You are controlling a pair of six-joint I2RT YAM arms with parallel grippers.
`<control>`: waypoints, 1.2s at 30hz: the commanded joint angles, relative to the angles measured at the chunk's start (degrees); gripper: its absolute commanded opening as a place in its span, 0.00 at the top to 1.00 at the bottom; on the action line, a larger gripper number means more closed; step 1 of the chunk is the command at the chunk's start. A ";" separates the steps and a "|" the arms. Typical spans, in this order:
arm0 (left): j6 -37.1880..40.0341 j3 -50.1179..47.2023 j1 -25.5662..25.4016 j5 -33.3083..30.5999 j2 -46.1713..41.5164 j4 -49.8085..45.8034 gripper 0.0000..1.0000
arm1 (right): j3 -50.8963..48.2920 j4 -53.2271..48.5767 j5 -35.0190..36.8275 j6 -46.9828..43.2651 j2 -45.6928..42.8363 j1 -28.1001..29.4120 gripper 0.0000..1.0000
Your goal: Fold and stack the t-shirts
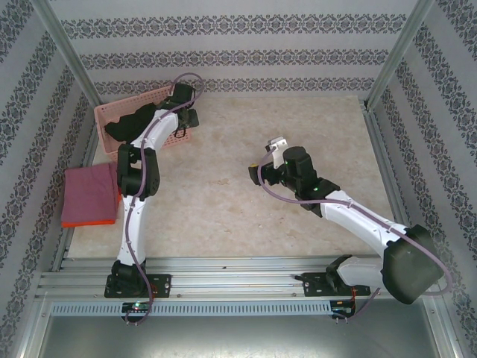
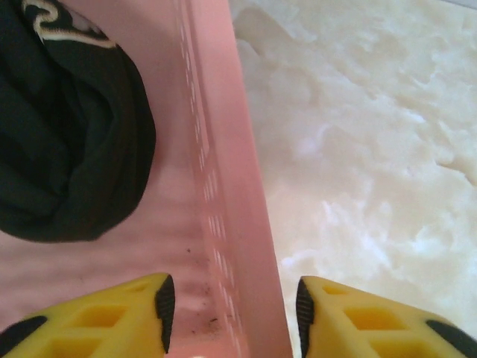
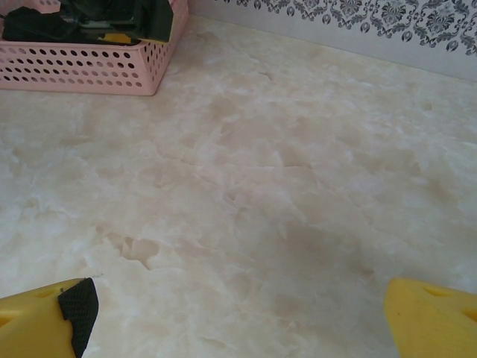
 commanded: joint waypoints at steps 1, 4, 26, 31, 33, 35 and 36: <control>2.21 3.13 -0.46 1.42 0.36 -5.07 0.63 | 1.83 -0.15 -0.83 1.07 0.69 0.51 0.02; 3.64 4.44 -0.41 2.07 0.80 -6.32 0.70 | 2.07 -0.15 -0.84 0.94 1.09 0.55 0.02; 12.88 12.12 3.59 6.96 4.95 -9.49 0.98 | 4.78 0.12 -3.32 2.26 5.52 0.64 0.02; 13.62 15.18 5.64 8.42 6.52 -9.49 0.98 | 4.97 -0.14 -3.25 2.73 5.36 0.91 0.02; 13.48 15.66 6.04 8.45 6.31 -9.73 0.97 | 5.08 -0.32 -3.17 2.84 5.22 0.99 0.02; 13.07 15.66 6.18 8.16 5.64 -9.88 0.94 | 5.24 -0.36 -3.09 2.94 5.35 0.99 0.02; 12.70 15.59 6.18 7.93 5.00 -9.98 0.83 | 5.41 -0.23 -3.08 2.90 5.56 0.99 0.02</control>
